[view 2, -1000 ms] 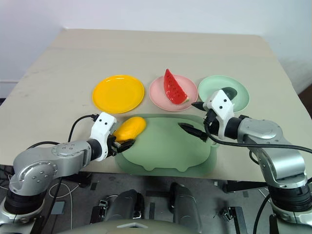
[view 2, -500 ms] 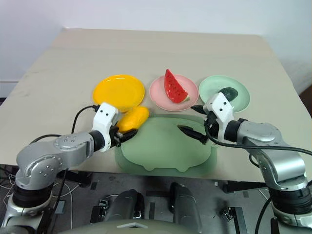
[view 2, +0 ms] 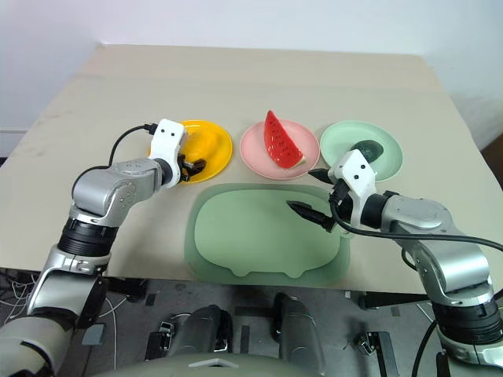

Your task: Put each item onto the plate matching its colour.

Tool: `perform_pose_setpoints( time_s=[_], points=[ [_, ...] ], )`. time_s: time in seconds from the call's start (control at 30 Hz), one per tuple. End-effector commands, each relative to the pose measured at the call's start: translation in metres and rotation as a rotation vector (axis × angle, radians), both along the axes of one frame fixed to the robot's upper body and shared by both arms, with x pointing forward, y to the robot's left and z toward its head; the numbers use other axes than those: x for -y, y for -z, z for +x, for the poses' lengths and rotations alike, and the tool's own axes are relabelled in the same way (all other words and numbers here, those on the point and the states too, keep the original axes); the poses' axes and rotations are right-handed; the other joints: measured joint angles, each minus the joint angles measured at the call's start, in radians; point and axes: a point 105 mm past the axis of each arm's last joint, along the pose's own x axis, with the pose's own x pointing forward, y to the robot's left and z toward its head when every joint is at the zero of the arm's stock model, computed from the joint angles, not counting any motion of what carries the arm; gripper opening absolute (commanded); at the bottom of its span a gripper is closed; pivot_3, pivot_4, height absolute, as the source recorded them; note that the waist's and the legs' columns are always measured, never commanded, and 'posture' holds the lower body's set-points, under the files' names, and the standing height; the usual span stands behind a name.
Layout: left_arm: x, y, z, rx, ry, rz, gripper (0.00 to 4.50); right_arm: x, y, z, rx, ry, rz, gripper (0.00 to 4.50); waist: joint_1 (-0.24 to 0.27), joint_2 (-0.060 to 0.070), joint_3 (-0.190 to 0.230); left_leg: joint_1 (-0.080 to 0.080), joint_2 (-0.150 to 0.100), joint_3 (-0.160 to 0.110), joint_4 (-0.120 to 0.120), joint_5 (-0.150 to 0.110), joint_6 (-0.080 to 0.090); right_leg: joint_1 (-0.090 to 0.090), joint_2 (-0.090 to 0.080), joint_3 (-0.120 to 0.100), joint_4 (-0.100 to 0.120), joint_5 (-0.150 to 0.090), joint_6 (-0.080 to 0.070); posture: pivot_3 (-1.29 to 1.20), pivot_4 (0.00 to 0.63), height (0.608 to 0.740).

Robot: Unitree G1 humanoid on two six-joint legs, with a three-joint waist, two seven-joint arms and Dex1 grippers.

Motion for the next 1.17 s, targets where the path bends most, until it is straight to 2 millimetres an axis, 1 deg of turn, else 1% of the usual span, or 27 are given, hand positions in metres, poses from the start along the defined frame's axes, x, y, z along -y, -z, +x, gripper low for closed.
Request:
perform_pose_setpoints(
  time_s=[0.03, 0.27, 0.3, 0.4, 0.43, 0.47, 0.5, 0.53, 0.6, 0.63, 0.73, 0.8, 0.9, 1.0, 1.17],
  points=[
    [-0.001, -0.015, 0.003, 0.066, 0.004, 0.007, 4.47, 0.000, -0.011, -0.004, 0.063, 0.008, 0.003, 4.50, 0.000, 0.000, 0.000, 0.000, 0.000, 0.000, 0.000, -0.001, 0.001, 0.000, 0.000, 0.000, 0.000, 0.000, 0.000, 0.00, 0.150, 0.740],
    [-0.006, -0.034, -0.012, 0.100, 0.000, -0.041, 4.47, 0.007, -0.008, -0.002, 0.047, 0.016, -0.010, 4.50, -0.001, 0.000, 0.000, 0.001, 0.000, 0.000, 0.000, -0.001, 0.002, 0.000, 0.000, 0.000, 0.001, 0.000, 0.000, 0.00, 0.150, 0.740],
    [-0.009, -0.040, -0.017, 0.120, 0.002, -0.045, 4.47, 0.010, -0.009, 0.000, 0.047, 0.022, -0.012, 4.50, -0.002, 0.000, 0.000, 0.000, 0.000, 0.000, 0.000, -0.001, 0.002, 0.000, 0.000, 0.000, 0.001, 0.000, 0.000, 0.00, 0.150, 0.740],
    [-0.024, -0.057, -0.045, 0.218, 0.045, -0.066, 4.47, 0.019, -0.011, 0.006, 0.041, 0.050, 0.004, 4.50, -0.007, 0.000, 0.000, 0.001, 0.001, 0.000, 0.000, -0.001, 0.002, 0.000, 0.000, 0.001, 0.001, 0.000, 0.000, 0.00, 0.150, 0.740],
    [-0.026, -0.058, -0.053, 0.237, 0.067, -0.056, 4.47, 0.021, -0.011, 0.006, 0.039, 0.055, 0.007, 4.50, -0.008, 0.000, 0.000, 0.001, 0.001, 0.000, 0.000, -0.001, 0.002, -0.001, 0.000, 0.001, 0.001, 0.000, 0.000, 0.00, 0.150, 0.740],
    [-0.025, -0.058, -0.058, 0.246, 0.083, -0.048, 4.47, 0.026, -0.011, 0.007, 0.037, 0.059, 0.007, 4.50, -0.005, 0.000, 0.000, 0.001, 0.002, 0.000, 0.000, 0.000, 0.000, -0.001, 0.000, 0.001, 0.002, 0.000, 0.000, 0.00, 0.150, 0.740],
    [-0.027, -0.055, -0.066, 0.255, 0.110, -0.028, 4.47, 0.031, -0.011, 0.007, 0.029, 0.058, 0.013, 4.50, -0.002, 0.000, 0.000, 0.001, 0.002, 0.000, 0.000, 0.001, -0.002, -0.001, 0.000, 0.001, 0.002, 0.000, 0.000, 0.00, 0.150, 0.740],
    [-0.033, -0.052, -0.077, 0.273, 0.143, -0.017, 4.47, 0.040, -0.012, 0.006, 0.014, 0.067, 0.027, 4.50, 0.000, 0.000, 0.000, 0.001, 0.001, 0.000, 0.000, 0.001, -0.002, -0.001, 0.000, 0.001, 0.002, 0.000, 0.000, 0.00, 0.150, 0.740],
    [-0.046, -0.047, -0.101, 0.302, 0.196, -0.012, 4.47, 0.054, -0.013, 0.004, -0.014, 0.077, 0.043, 4.50, -0.001, 0.000, 0.000, 0.001, 0.001, 0.000, 0.000, -0.001, 0.002, 0.000, 0.000, 0.001, 0.001, 0.000, 0.000, 0.00, 0.150, 0.740],
    [-0.049, -0.043, -0.109, 0.302, 0.208, -0.017, 4.47, 0.060, -0.013, 0.002, -0.027, 0.075, 0.047, 4.50, -0.001, 0.000, 0.000, 0.001, 0.002, 0.001, 0.000, -0.002, 0.003, 0.000, 0.000, 0.001, 0.001, 0.000, 0.000, 0.00, 0.150, 0.740],
    [-0.065, -0.024, -0.125, 0.259, 0.213, -0.003, 4.47, 0.067, -0.013, -0.006, -0.057, 0.043, 0.071, 4.50, 0.004, 0.000, 0.000, 0.000, 0.002, 0.000, 0.001, -0.002, 0.004, 0.000, -0.001, 0.000, 0.000, -0.001, -0.002, 0.00, 0.150, 0.740],
    [-0.071, -0.013, -0.134, 0.225, 0.232, 0.015, 4.47, 0.075, -0.009, -0.007, -0.058, 0.057, 0.060, 4.50, 0.004, 0.000, 0.000, 0.001, 0.002, 0.000, 0.001, -0.003, 0.004, 0.000, -0.001, 0.000, 0.000, -0.002, -0.004, 0.00, 0.150, 0.740],
    [-0.076, -0.004, -0.140, 0.210, 0.257, 0.048, 4.47, 0.085, -0.002, -0.010, -0.064, 0.087, 0.032, 4.50, 0.004, 0.000, 0.000, 0.001, 0.002, 0.000, 0.001, -0.003, 0.004, 0.001, -0.001, 0.000, 0.000, -0.003, -0.004, 0.00, 0.150, 0.740],
    [-0.076, -0.008, -0.138, 0.234, 0.249, 0.003, 4.47, 0.080, 0.000, -0.017, -0.070, 0.074, 0.038, 4.50, 0.003, 0.000, 0.000, 0.001, 0.002, 0.000, 0.001, -0.003, 0.004, 0.000, -0.001, 0.000, 0.000, -0.002, -0.004, 0.00, 0.150, 0.740],
    [-0.070, -0.006, -0.132, 0.248, 0.260, -0.013, 4.47, 0.075, 0.005, -0.014, -0.060, 0.089, 0.045, 4.50, -0.001, 0.000, 0.000, 0.001, 0.002, 0.000, 0.001, -0.003, 0.004, 0.000, 0.000, 0.001, 0.001, -0.002, -0.003, 0.00, 0.150, 0.740]
  ],
)
